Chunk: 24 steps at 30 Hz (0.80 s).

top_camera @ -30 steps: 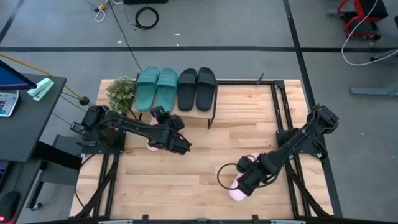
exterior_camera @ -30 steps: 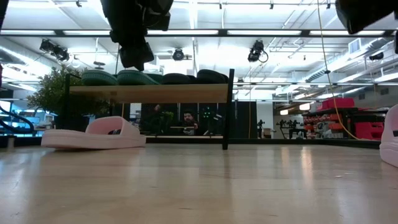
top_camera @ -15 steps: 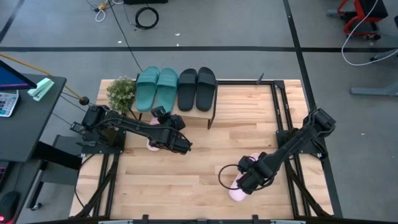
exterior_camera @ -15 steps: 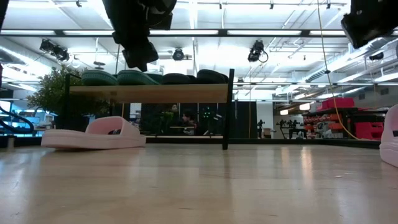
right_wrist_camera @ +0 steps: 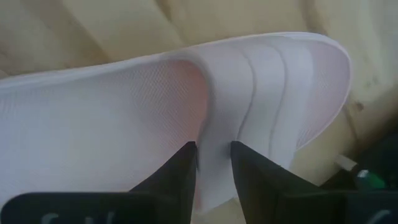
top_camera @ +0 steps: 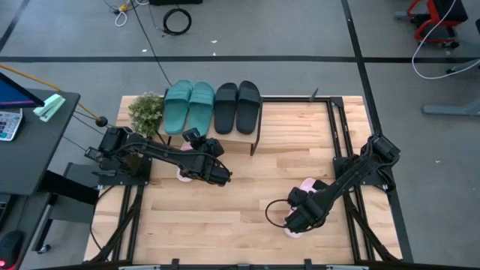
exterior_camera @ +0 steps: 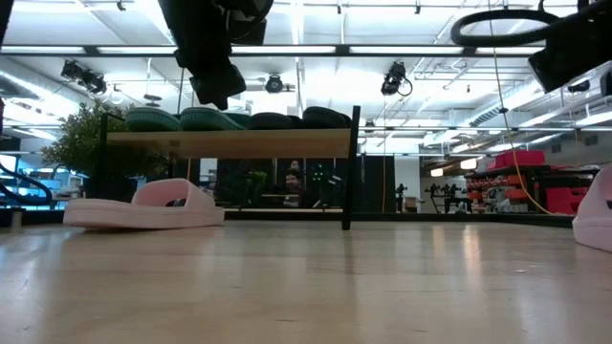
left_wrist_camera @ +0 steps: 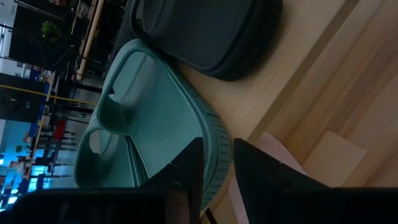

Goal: Pick and place slides into the shelf
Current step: Put the pink slide under the shelf

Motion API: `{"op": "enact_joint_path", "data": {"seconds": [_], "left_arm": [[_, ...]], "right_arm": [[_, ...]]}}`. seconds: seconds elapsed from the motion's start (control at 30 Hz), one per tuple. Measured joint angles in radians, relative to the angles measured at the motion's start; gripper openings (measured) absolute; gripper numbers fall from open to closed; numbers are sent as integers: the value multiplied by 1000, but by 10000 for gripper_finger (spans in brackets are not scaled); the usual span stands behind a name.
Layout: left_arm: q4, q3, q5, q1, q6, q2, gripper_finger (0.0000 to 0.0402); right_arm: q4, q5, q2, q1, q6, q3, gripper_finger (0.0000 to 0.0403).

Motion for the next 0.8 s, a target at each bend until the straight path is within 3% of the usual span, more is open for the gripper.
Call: {"op": "enact_joint_path", "data": {"seconds": [0.23, 0.5, 0.8], "left_arm": [[1, 0, 0, 0, 0, 0, 85], [0, 0, 0, 0, 0, 0, 89], [0, 0, 1, 0, 0, 0, 78]], "right_arm": [[-93, 121, 1, 0, -14, -1, 89], [-178, 285, 2, -3, -2, -2, 13], [-181, 347, 2, -32, -30, -2, 5]]}}
